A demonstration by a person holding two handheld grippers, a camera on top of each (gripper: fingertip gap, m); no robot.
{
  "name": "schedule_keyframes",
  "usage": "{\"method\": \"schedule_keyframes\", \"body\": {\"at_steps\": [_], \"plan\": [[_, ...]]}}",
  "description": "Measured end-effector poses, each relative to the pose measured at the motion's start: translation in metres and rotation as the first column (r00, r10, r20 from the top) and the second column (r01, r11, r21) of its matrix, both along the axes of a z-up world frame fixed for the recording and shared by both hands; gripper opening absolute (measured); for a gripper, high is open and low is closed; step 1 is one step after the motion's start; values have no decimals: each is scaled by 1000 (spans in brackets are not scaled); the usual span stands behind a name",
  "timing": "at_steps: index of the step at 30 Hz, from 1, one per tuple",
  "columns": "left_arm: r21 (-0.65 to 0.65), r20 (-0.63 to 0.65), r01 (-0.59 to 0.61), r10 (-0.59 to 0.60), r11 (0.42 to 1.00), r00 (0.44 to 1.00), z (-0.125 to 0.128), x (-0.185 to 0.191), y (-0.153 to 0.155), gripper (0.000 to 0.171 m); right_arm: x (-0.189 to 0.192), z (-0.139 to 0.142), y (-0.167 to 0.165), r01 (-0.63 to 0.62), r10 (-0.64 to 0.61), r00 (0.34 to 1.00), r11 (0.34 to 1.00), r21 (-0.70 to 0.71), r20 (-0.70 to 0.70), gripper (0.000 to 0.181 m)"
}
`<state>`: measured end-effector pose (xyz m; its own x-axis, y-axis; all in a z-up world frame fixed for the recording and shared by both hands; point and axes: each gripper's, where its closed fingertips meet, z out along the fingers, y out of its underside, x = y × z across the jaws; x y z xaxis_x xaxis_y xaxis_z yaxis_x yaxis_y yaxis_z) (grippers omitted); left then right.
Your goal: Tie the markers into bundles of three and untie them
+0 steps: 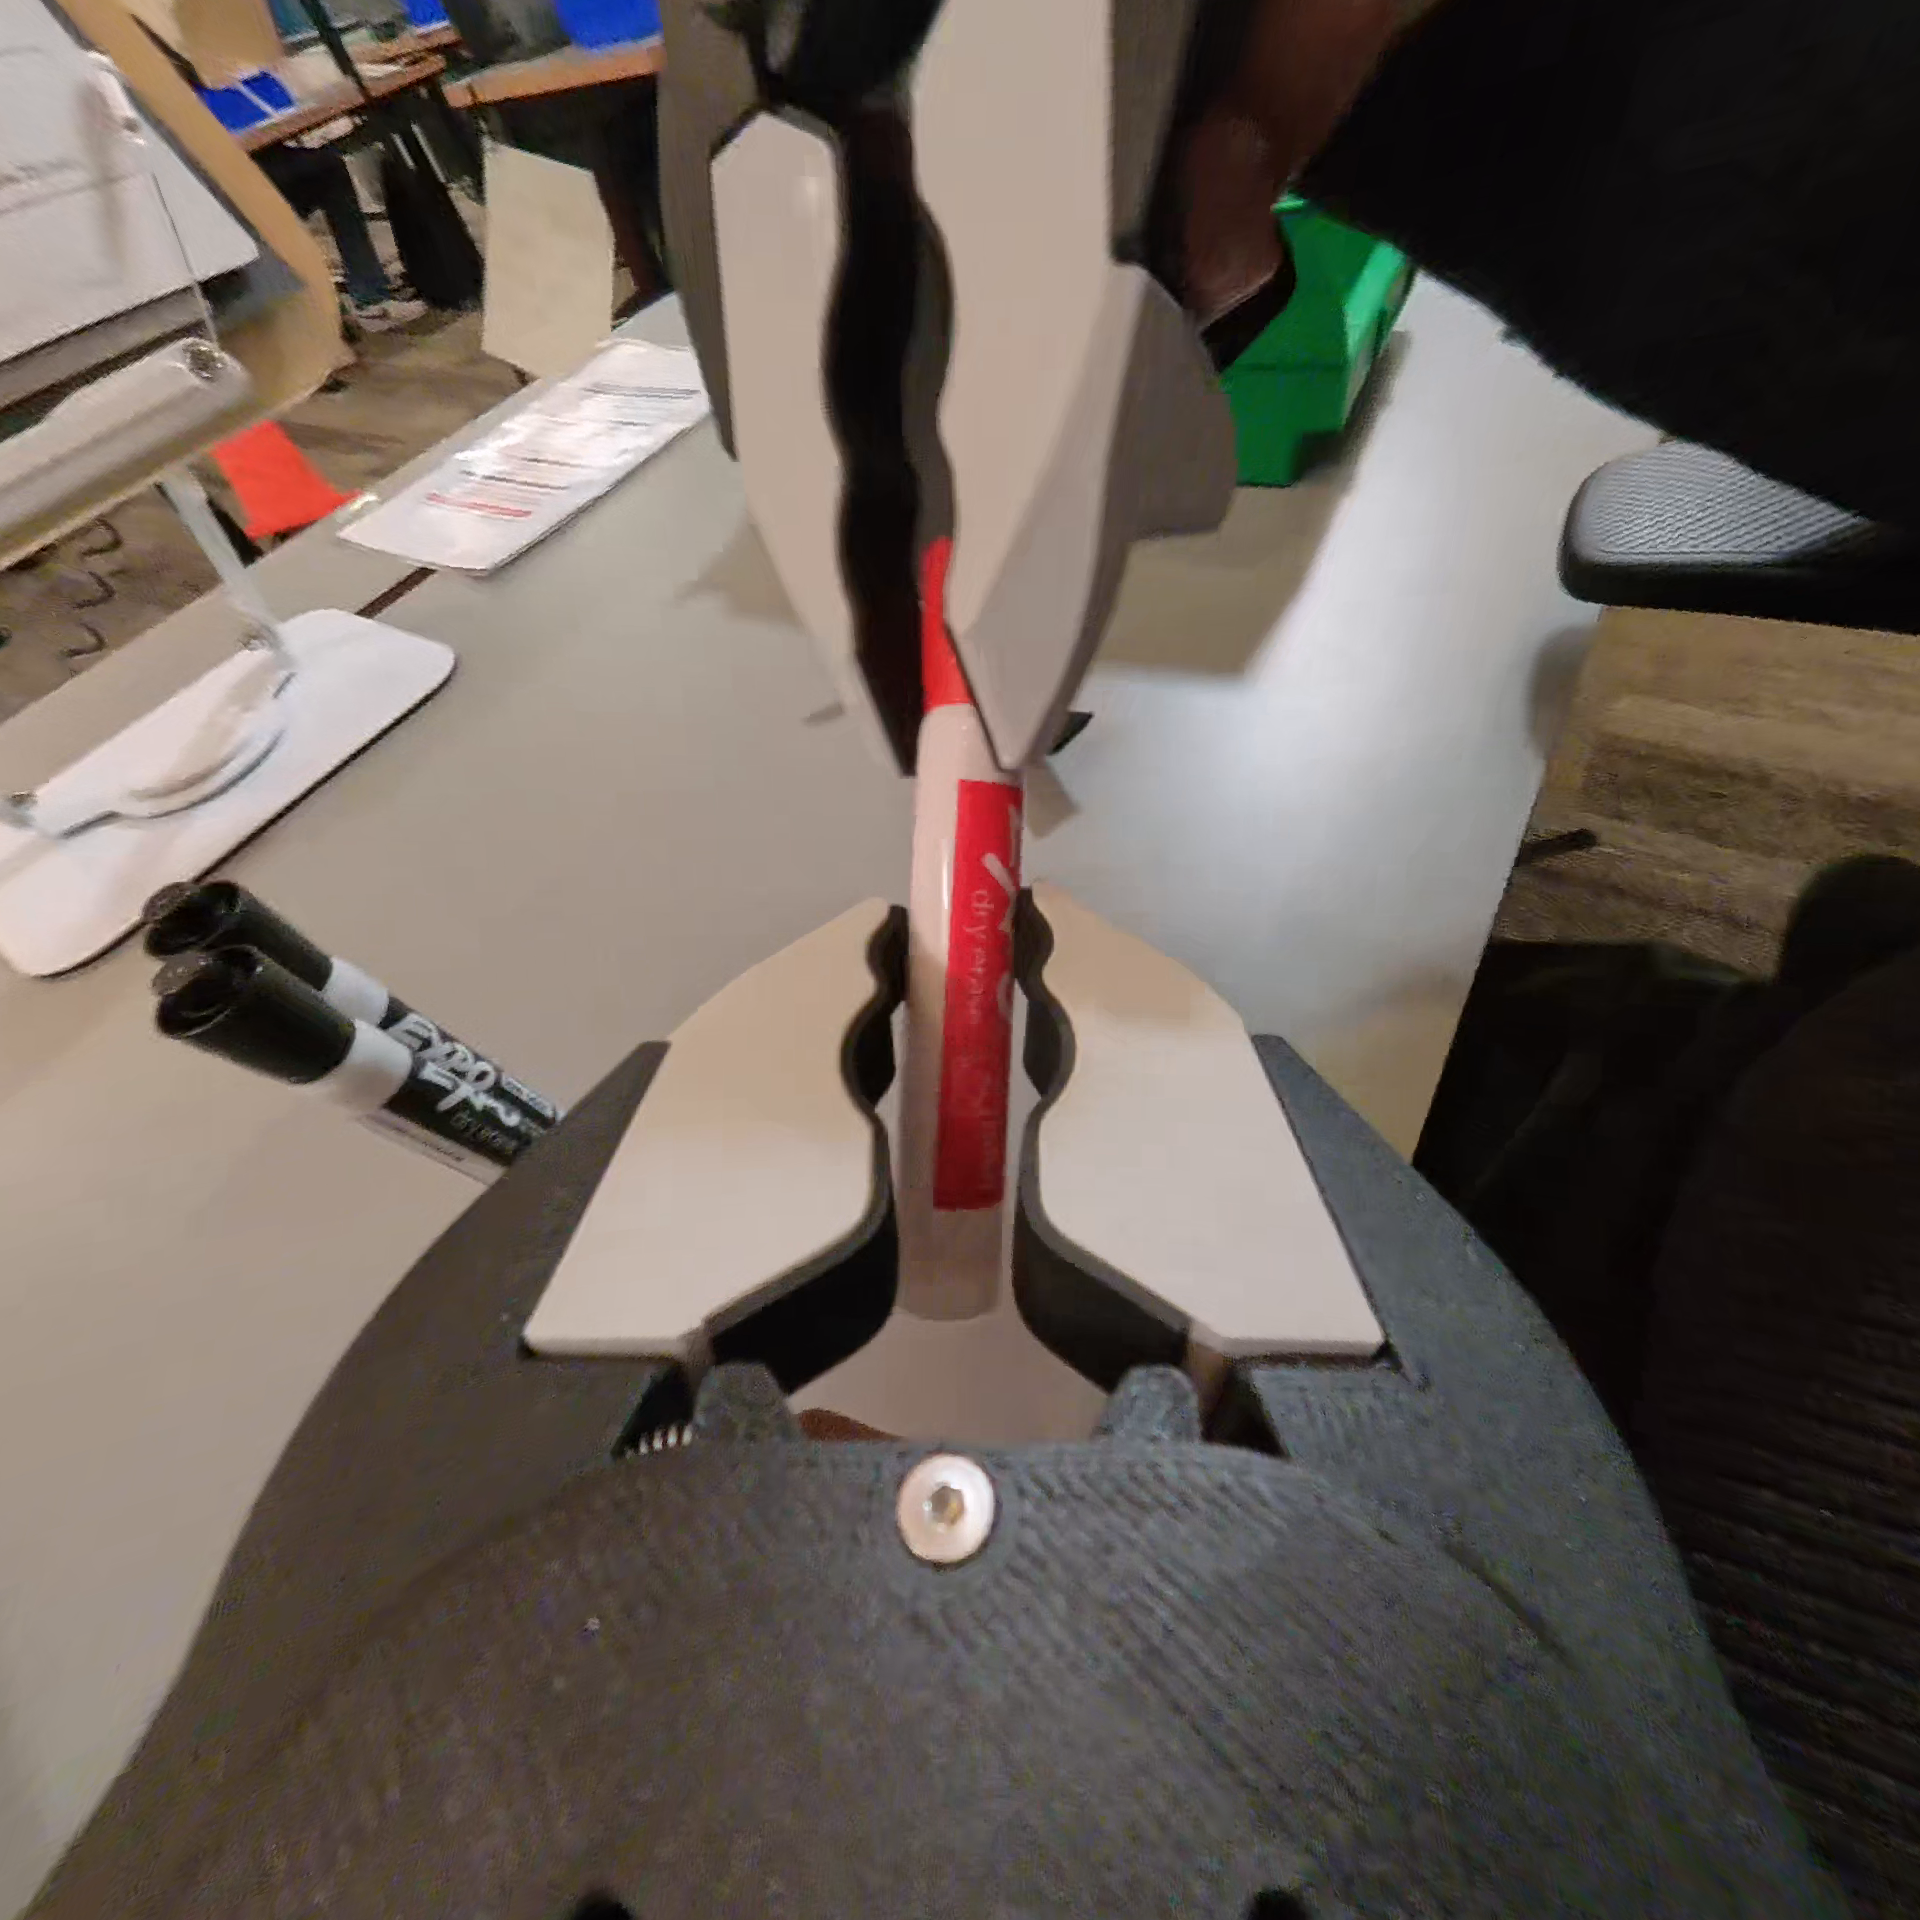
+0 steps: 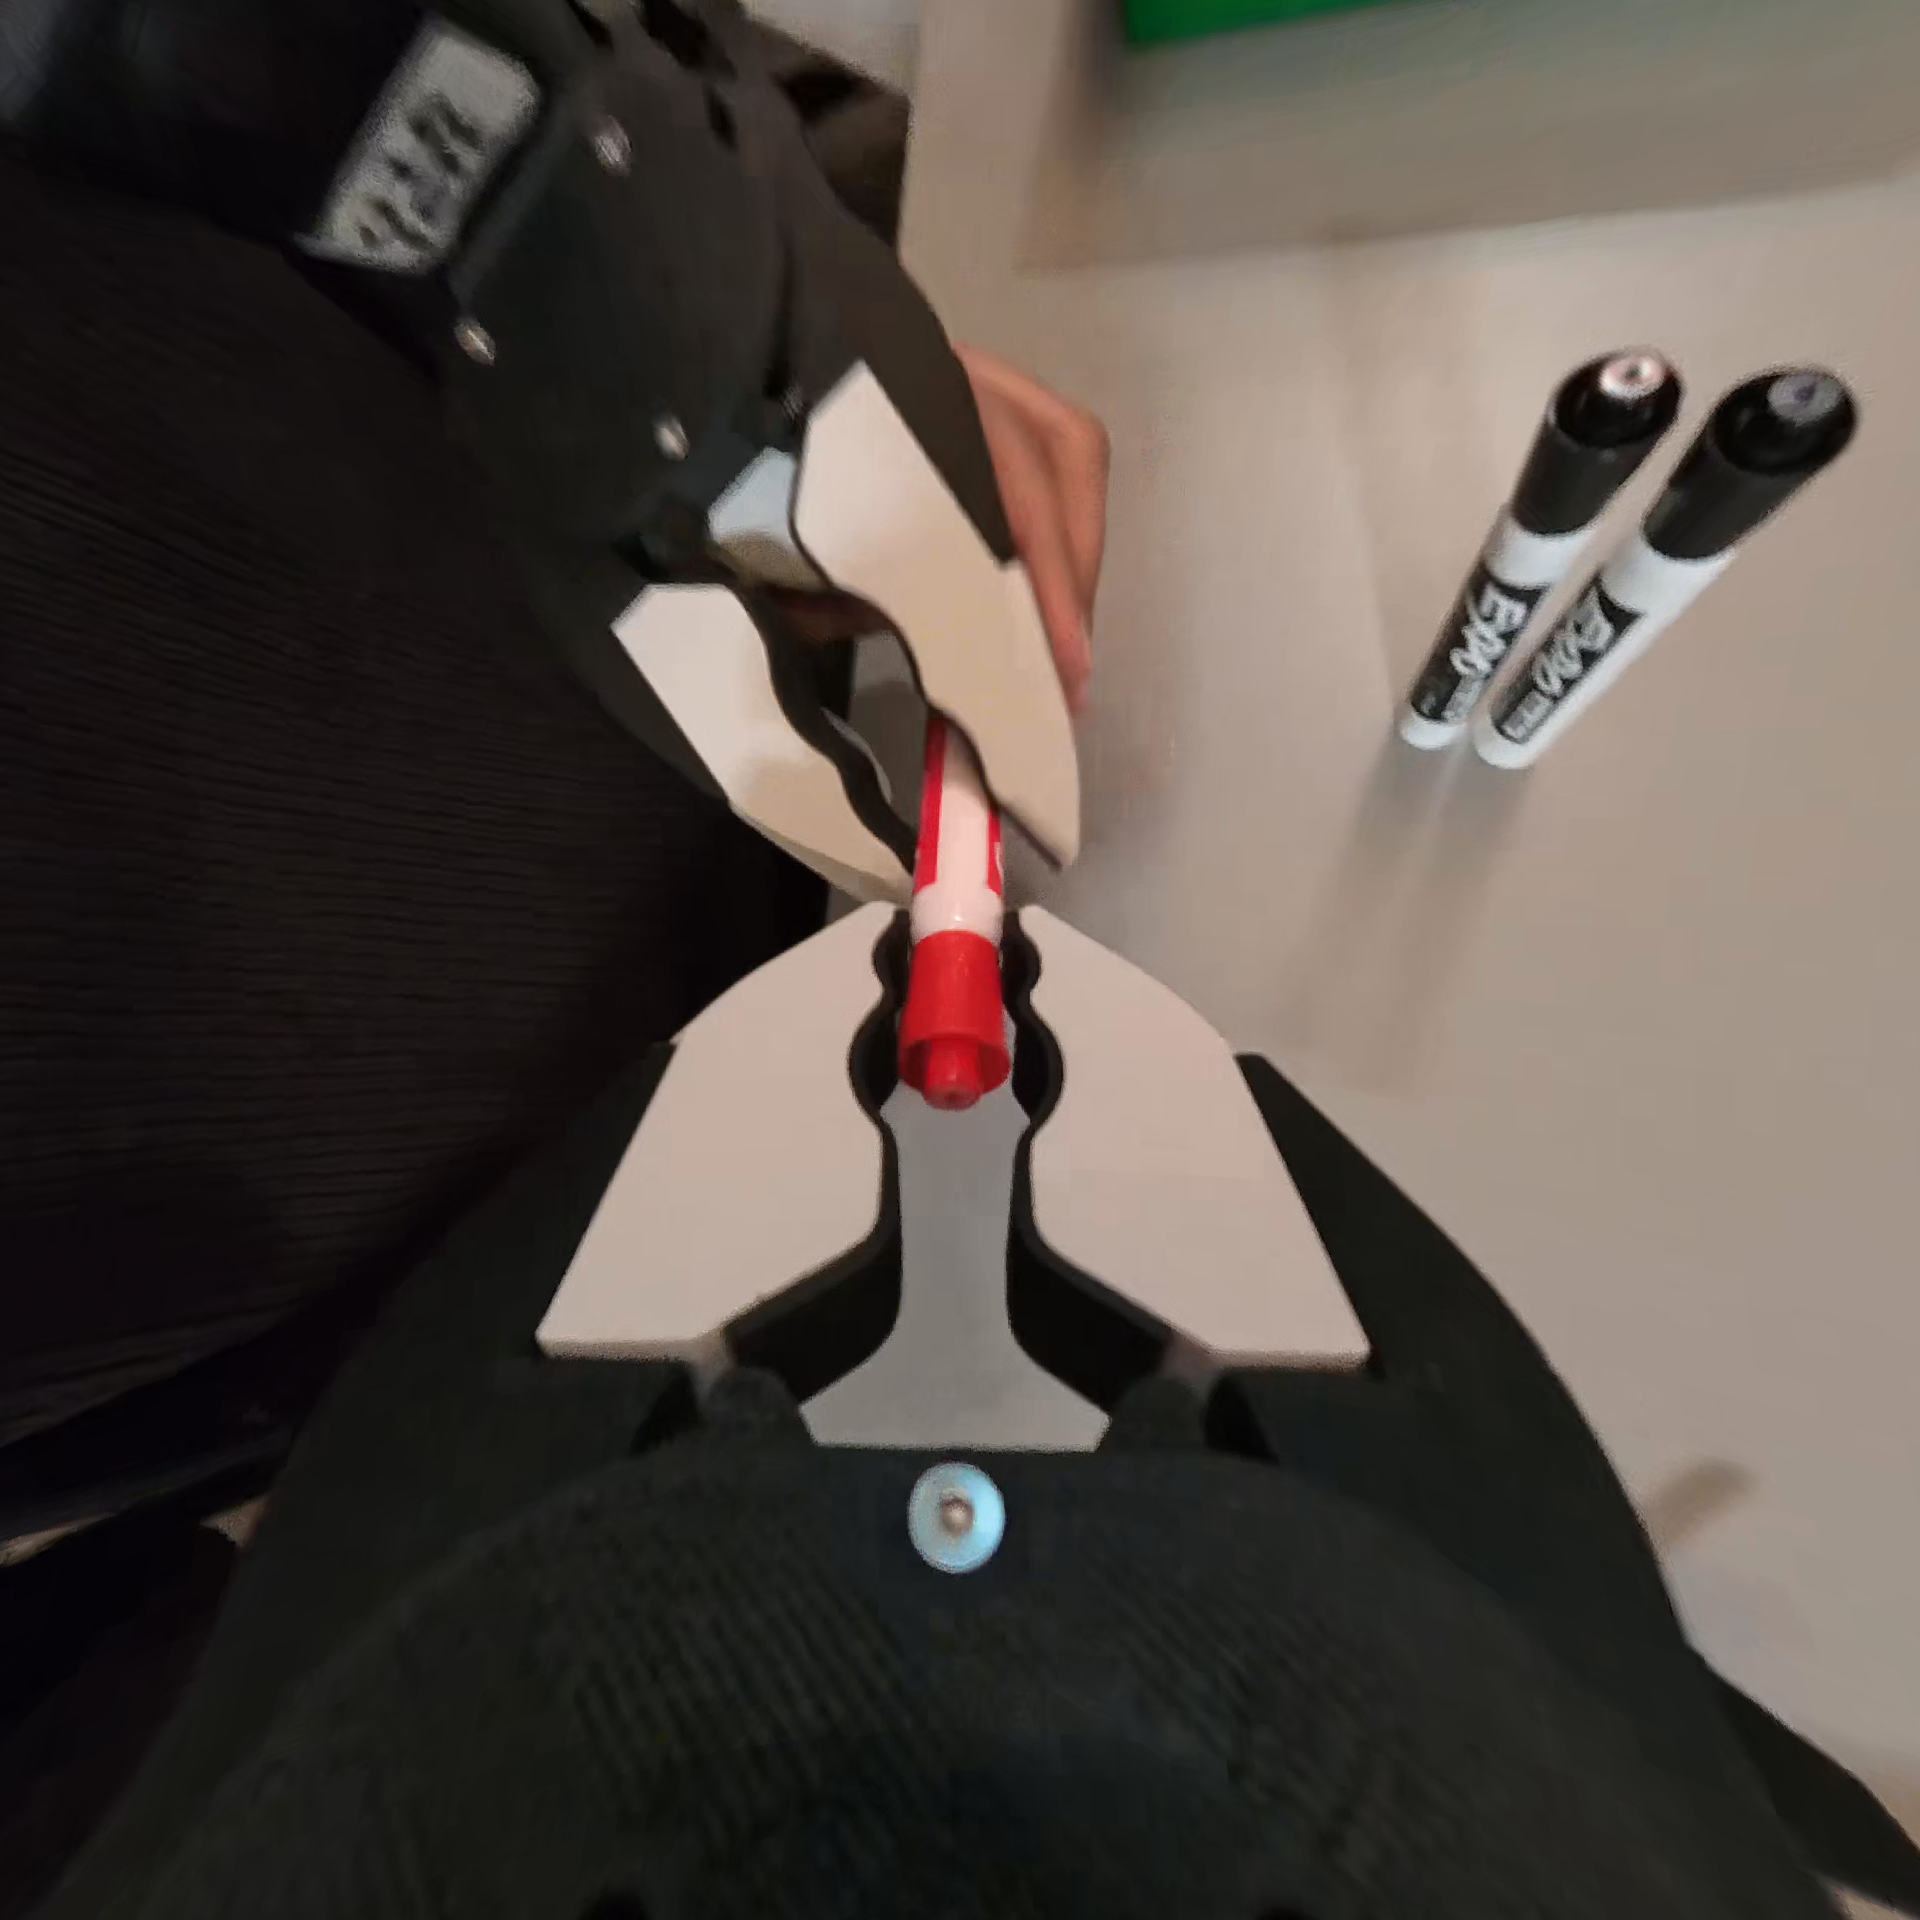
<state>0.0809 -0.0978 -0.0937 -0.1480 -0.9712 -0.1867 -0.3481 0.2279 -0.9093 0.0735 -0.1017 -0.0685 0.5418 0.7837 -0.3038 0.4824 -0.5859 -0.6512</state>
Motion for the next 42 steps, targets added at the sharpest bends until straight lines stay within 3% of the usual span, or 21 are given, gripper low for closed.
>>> {"method": "schedule_keyframes", "body": {"at_steps": [2, 4, 8, 12, 14, 18, 20, 22, 23, 26, 28, 30, 35, 39, 42], "plan": [[-28, -11, 3, -3, 1000, 1000, 0, 1, -1, 21, -2, 9, 8, 33, -31, 995, 999, 18, -98, 16], [-78, -28, 19, -21, 997, 999, 0, 1, -1, 21, 1, 21, 20, 93, -80, 978, 994, 56, -195, 0], [-217, 5, -12, 14, 976, 1000, 7, 1, 12, 21, 21, 40, 41, 240, -191, 924, 964, 116, -330, 23], [-423, 87, -55, 101, 905, 991, 21, 0, 36, 21, 49, 49, 60, 406, -309, 863, 895, 184, -399, 48], [-467, 113, -55, 121, 882, 986, 24, -1, 44, 21, 46, 53, 63, 417, -297, 834, 891, 179, -465, 51], [-448, 127, -58, 128, 892, 984, 23, 0, 45, 21, 10, 48, 66, 360, -219, 787, 922, 140, -577, 61], [-445, 136, -47, 120, 895, 983, 24, 0, 42, 21, -7, 39, 66, 323, -195, 791, 938, 124, -580, 54], [-421, 127, -40, 102, 906, 987, 21, 0, 38, 21, -17, 33, 67, 311, -186, 799, 942, 128, -572, 20], [-406, 127, -40, 100, 913, 987, 19, 0, 38, 21, -19, 32, 68, 316, -187, 802, 939, 138, -567, 17], [-381, 130, -87, 147, 921, 981, 16, 0, 46, 23, -19, 29, 71, 328, -192, 836, 926, 188, -513, 17], [-315, 134, -160, 211, 935, 968, 15, -1, 58, 49, -9, 30, 77, 384, -235, 843, 892, 237, -483, 17], [-202, 152, -229, 261, 952, 953, 16, -4, 70, 63, 8, 30, 86, 461, -309, 834, 846, 269, -457, 17], [4, 187, -359, 352, 933, 917, 13, -6, 92, 72, 37, 7, 107, 583, -478, 798, 767, 269, -368, 17], [-14, 54, -363, 363, 932, 930, -15, 0, 96, 78, 32, -12, 119, 572, -509, 818, 766, 292, -266, 17], [-69, 17, -397, 399, 915, 917, -20, -1, 105, 78, 29, -22, 127, 543, -528, 837, 766, 345, -146, 17]]}}
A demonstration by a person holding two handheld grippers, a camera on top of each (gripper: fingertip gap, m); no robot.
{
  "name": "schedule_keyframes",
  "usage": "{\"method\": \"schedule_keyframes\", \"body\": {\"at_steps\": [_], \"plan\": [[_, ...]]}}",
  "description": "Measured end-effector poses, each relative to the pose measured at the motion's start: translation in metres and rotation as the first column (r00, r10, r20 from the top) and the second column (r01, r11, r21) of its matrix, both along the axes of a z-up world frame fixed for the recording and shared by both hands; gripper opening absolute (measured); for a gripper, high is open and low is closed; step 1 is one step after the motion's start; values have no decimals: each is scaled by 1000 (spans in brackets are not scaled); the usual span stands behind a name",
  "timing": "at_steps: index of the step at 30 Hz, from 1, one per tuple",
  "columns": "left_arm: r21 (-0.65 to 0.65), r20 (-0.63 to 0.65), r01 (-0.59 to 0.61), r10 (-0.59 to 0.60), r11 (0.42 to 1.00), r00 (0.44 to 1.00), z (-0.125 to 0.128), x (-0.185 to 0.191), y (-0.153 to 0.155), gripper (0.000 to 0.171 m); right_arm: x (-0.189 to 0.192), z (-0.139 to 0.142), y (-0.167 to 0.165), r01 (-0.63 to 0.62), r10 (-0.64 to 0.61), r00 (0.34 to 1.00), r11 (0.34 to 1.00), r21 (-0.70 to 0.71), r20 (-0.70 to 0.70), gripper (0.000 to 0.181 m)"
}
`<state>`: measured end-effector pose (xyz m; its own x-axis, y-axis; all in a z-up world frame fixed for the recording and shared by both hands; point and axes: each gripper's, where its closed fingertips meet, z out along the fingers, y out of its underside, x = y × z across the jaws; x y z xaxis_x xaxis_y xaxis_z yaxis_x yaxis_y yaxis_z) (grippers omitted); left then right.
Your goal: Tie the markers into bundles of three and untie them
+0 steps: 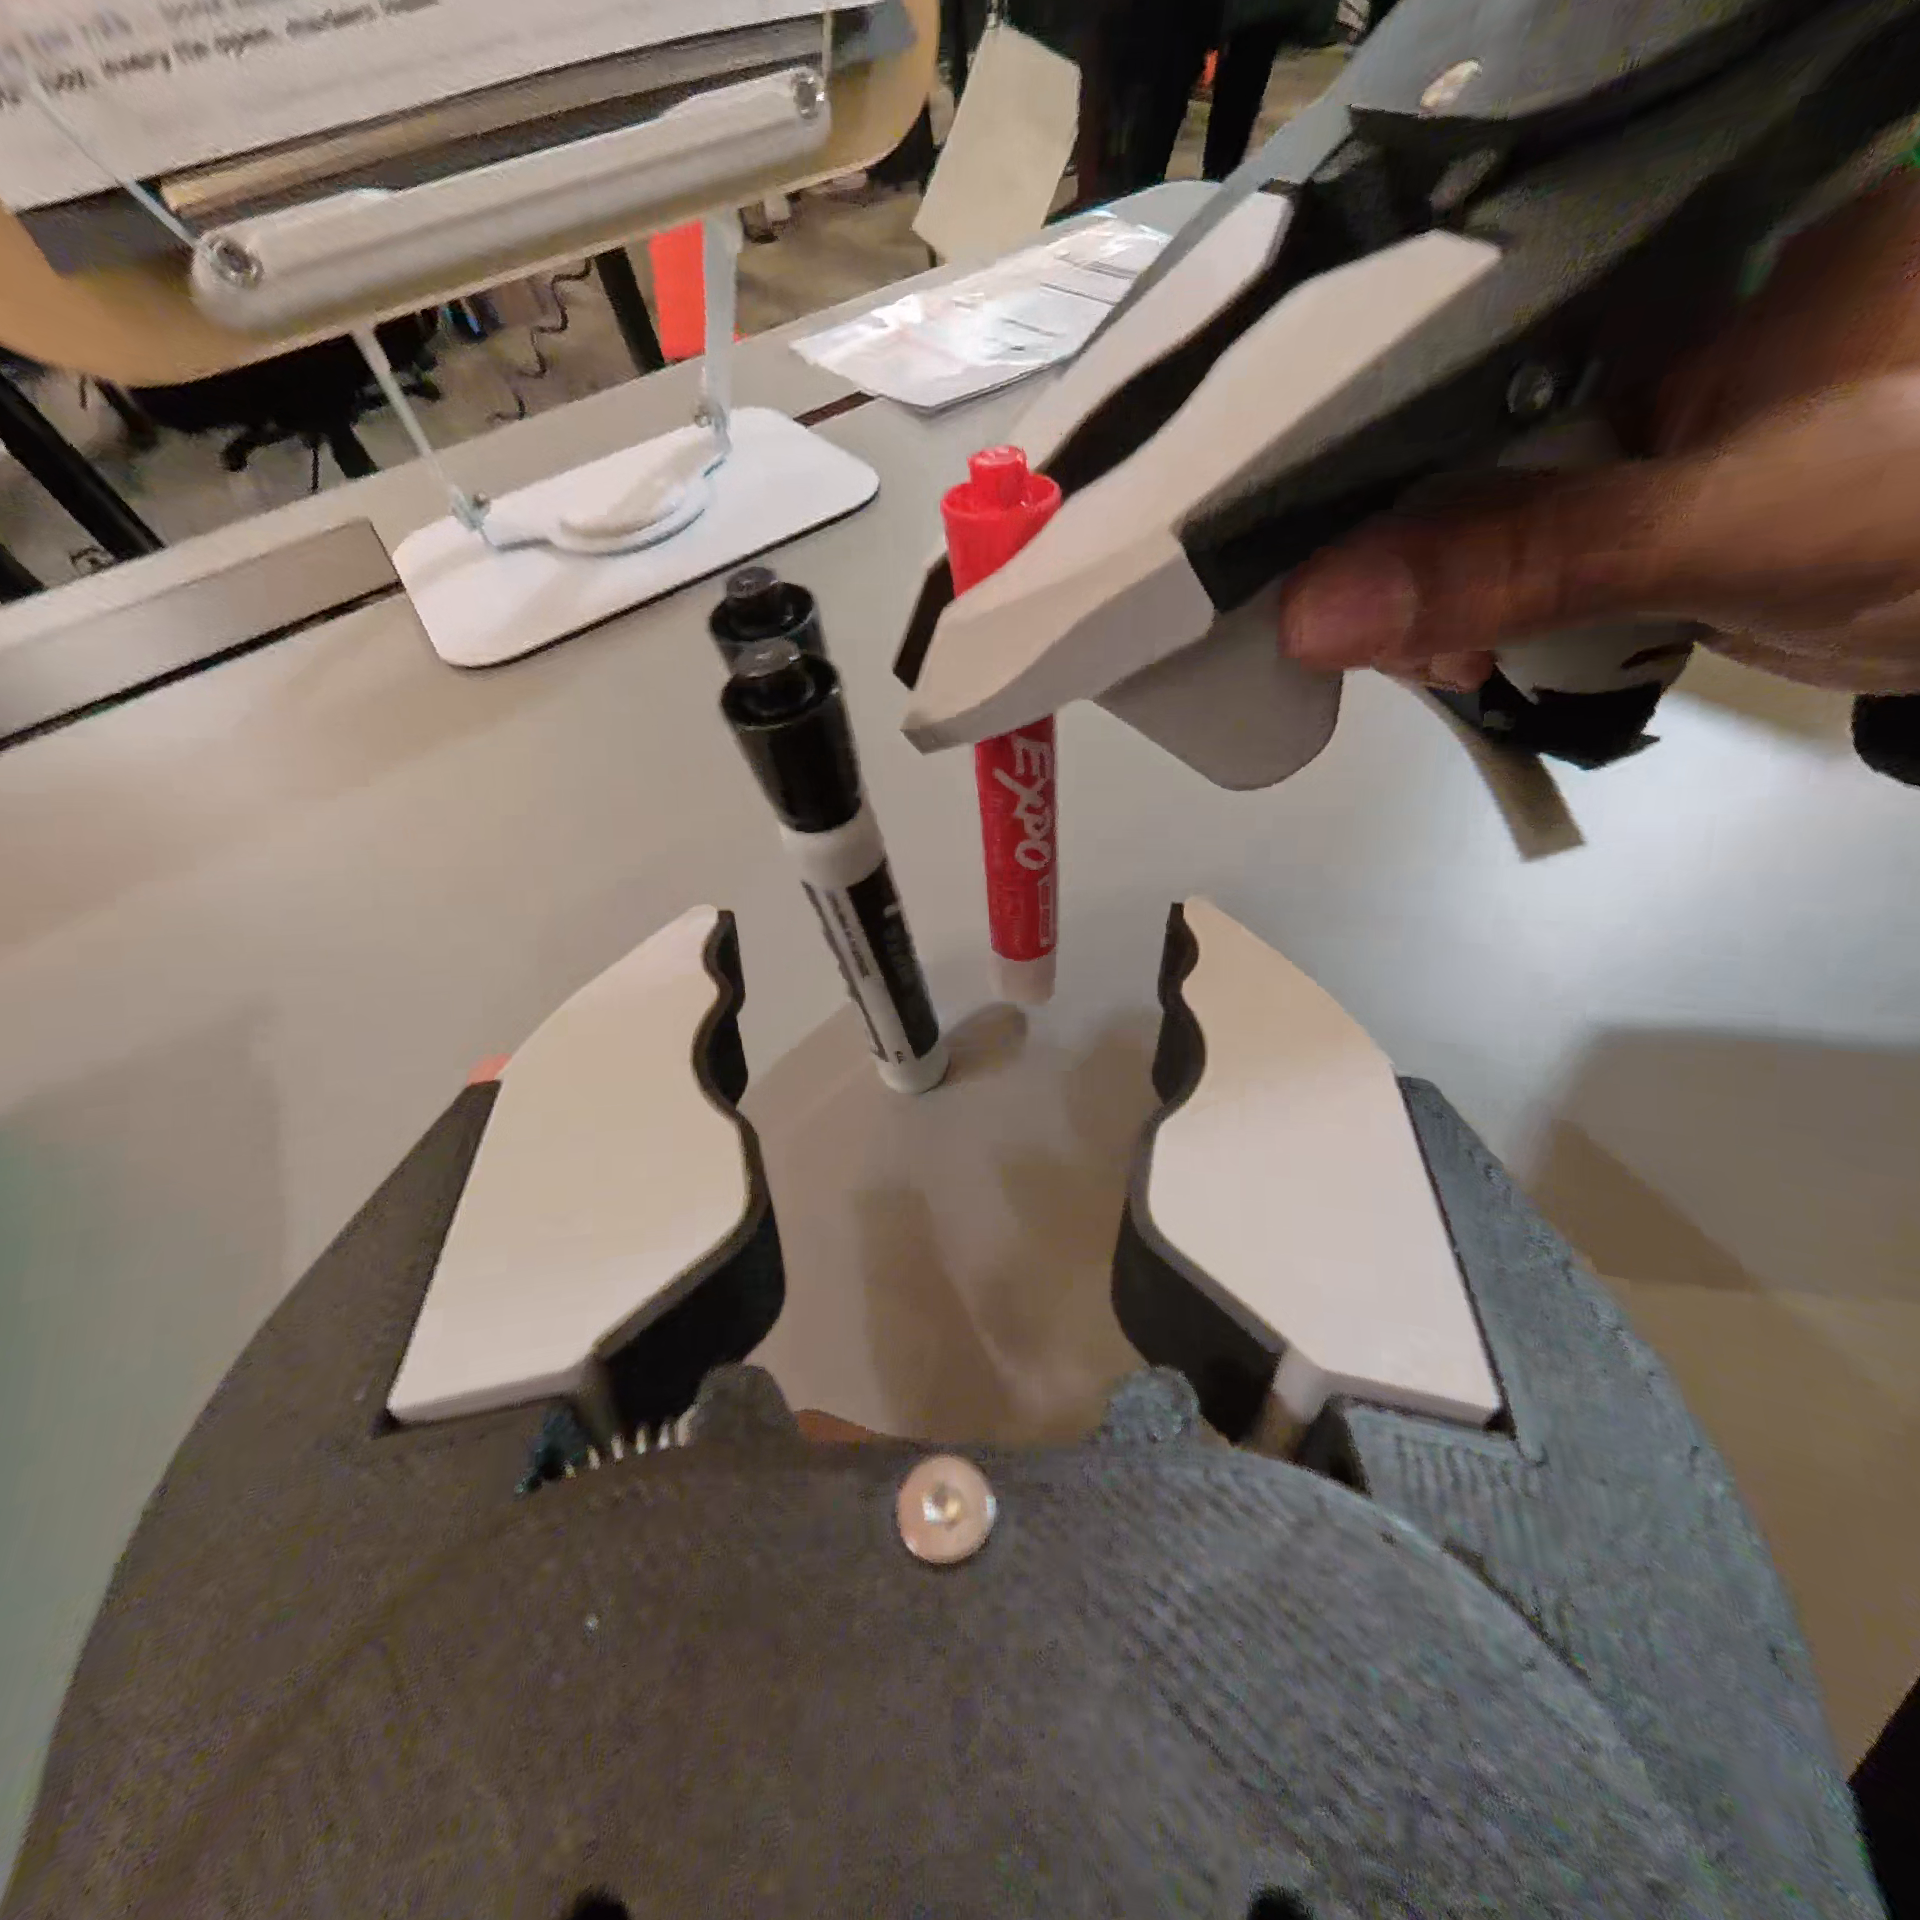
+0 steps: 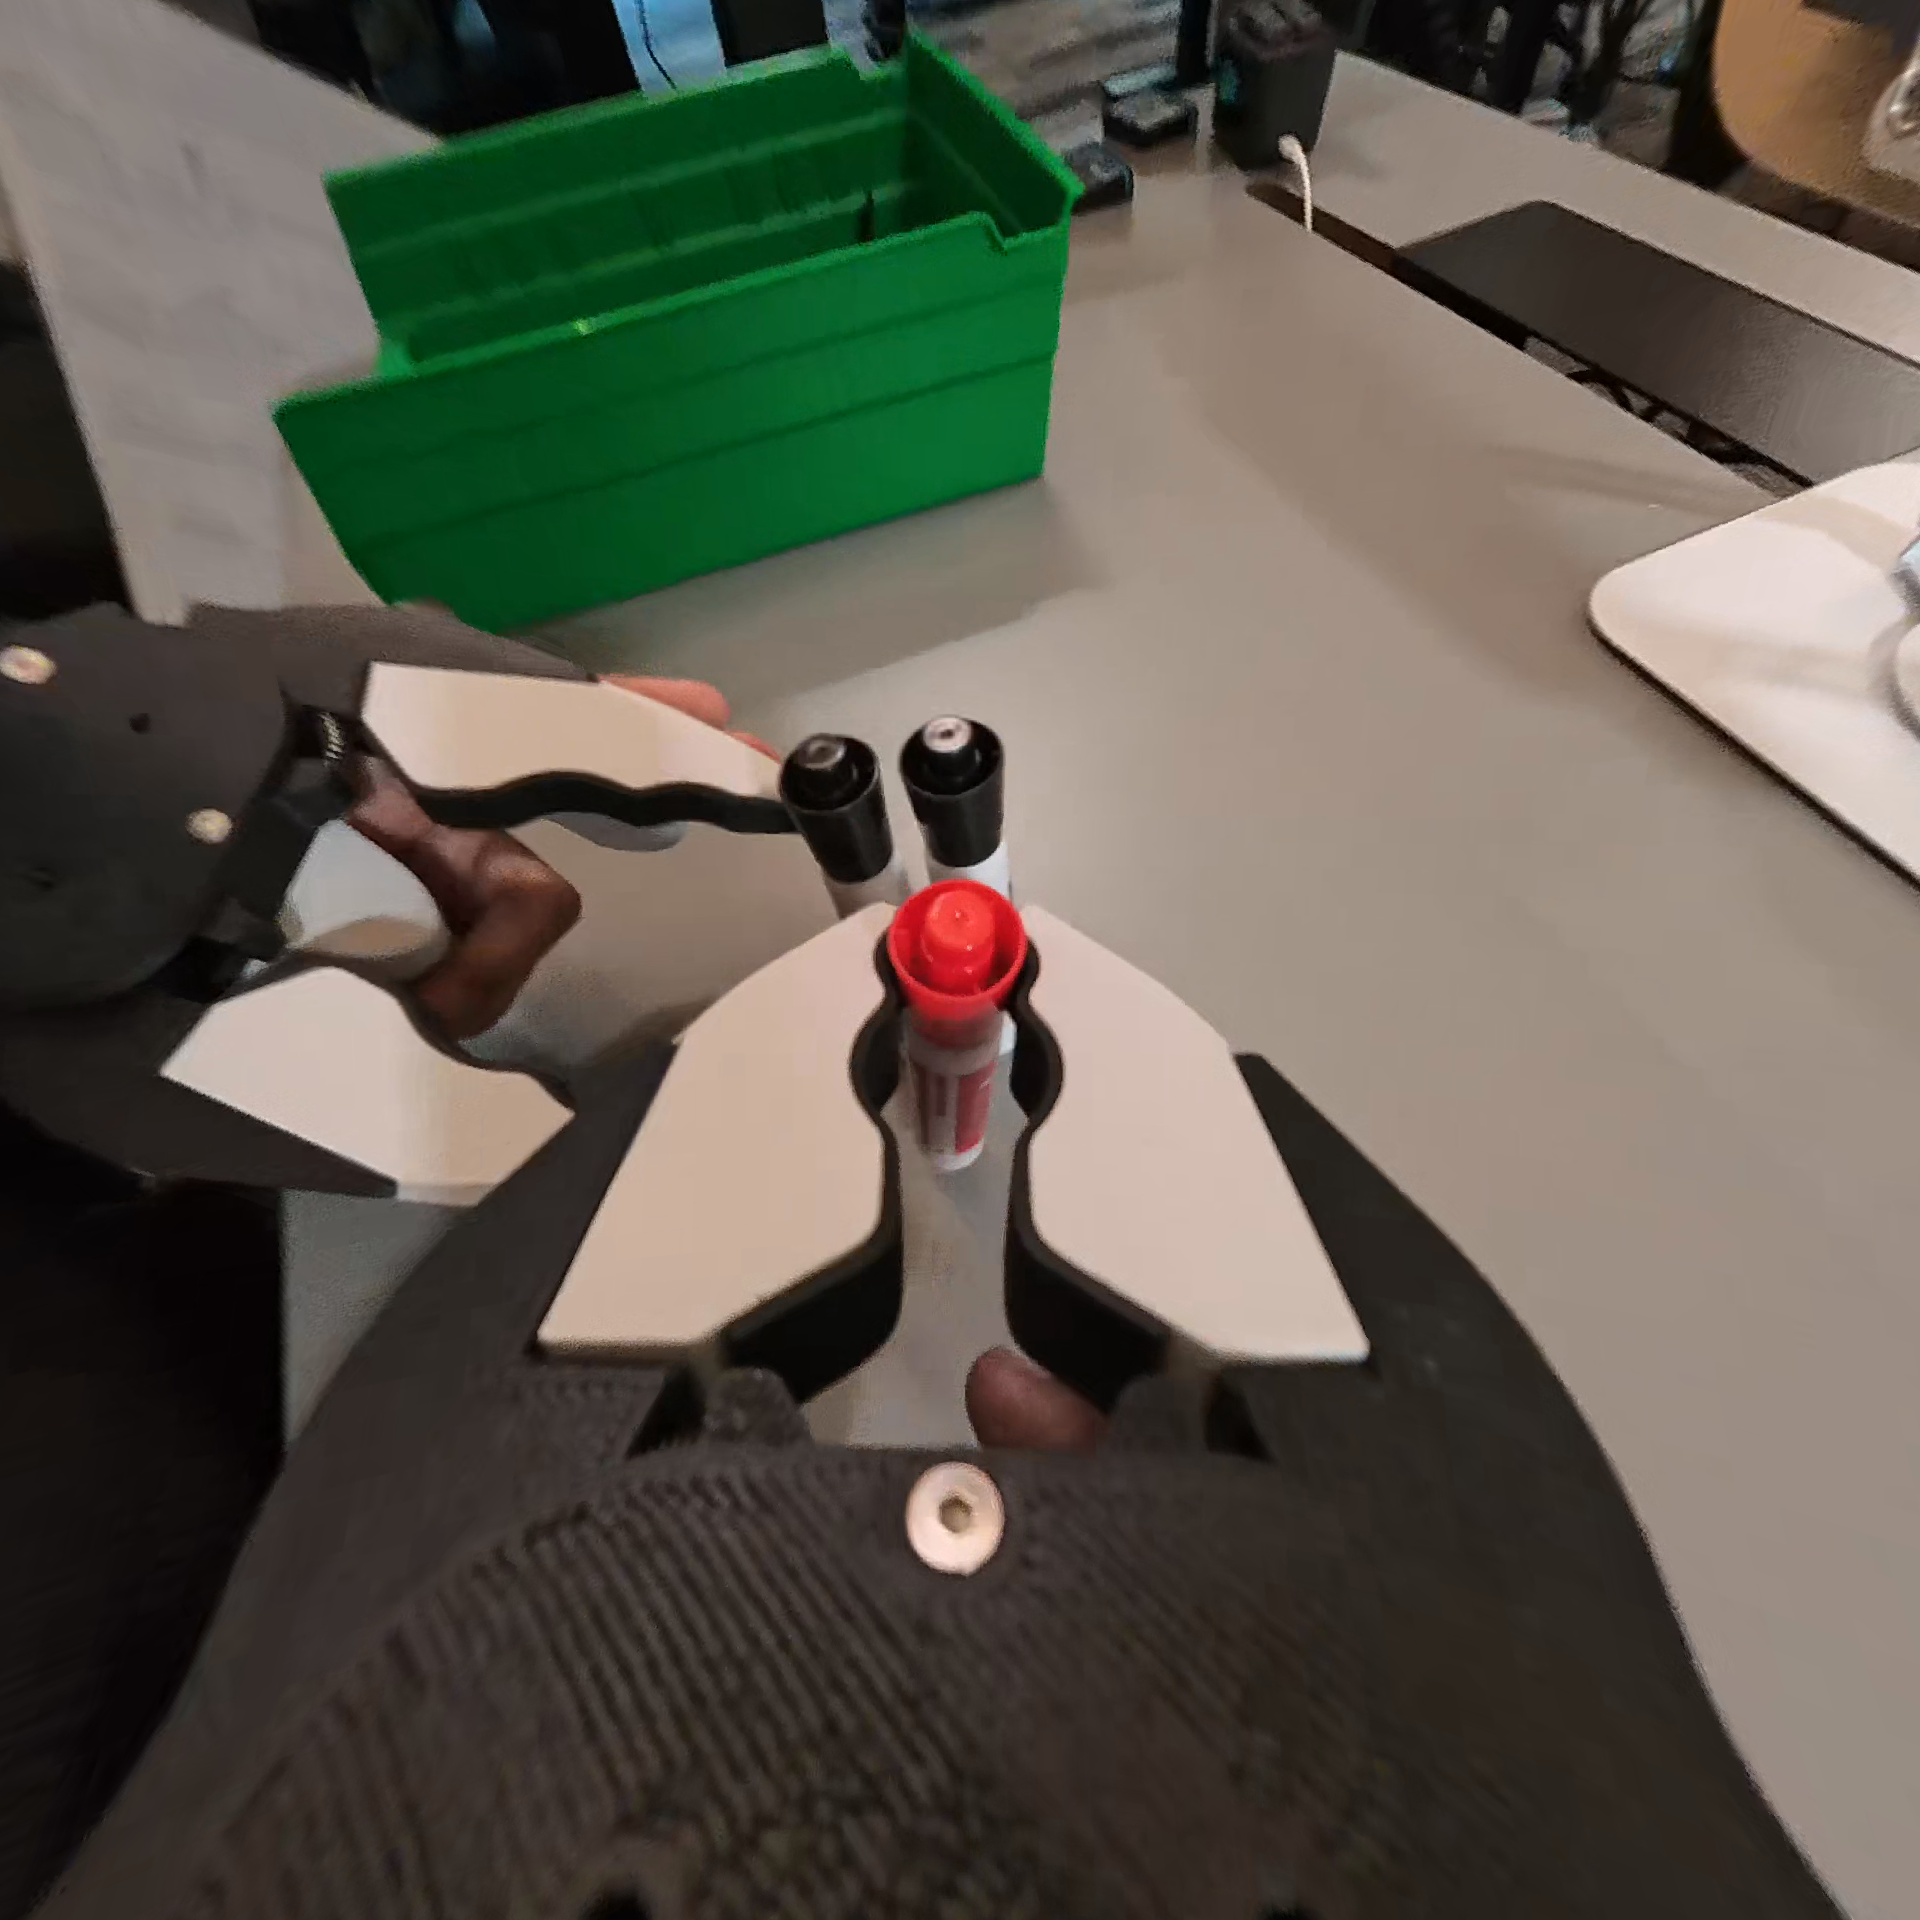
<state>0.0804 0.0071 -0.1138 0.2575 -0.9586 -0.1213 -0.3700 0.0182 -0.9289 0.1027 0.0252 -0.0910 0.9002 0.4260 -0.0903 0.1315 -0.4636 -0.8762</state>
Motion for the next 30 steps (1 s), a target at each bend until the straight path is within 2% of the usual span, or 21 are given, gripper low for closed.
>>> {"method": "schedule_keyframes", "body": {"at_steps": [3, 11, 21, 30], "plan": [[-25, 7, -16, 16, 1000, 1000, 0, -2, 6, 78, 0, -8, 3, 26, -24, 998, 999, -29, 65, 17], [-5, -15, -3, 3, 1000, 1000, -3, -1, 3, 77, 0, -10, 4, 30, -30, 1000, 999, -33, -7, 17], [-45, -20, -10, 9, 999, 1000, -7, -1, 5, 77, -2, -6, 3, 25, -25, 1000, 1000, -2, 7, 36], [-69, -27, -11, 9, 998, 1000, -10, 0, 6, 77, -8, 0, 2, -5, 5, 998, 1000, 11, -60, 40]]}}
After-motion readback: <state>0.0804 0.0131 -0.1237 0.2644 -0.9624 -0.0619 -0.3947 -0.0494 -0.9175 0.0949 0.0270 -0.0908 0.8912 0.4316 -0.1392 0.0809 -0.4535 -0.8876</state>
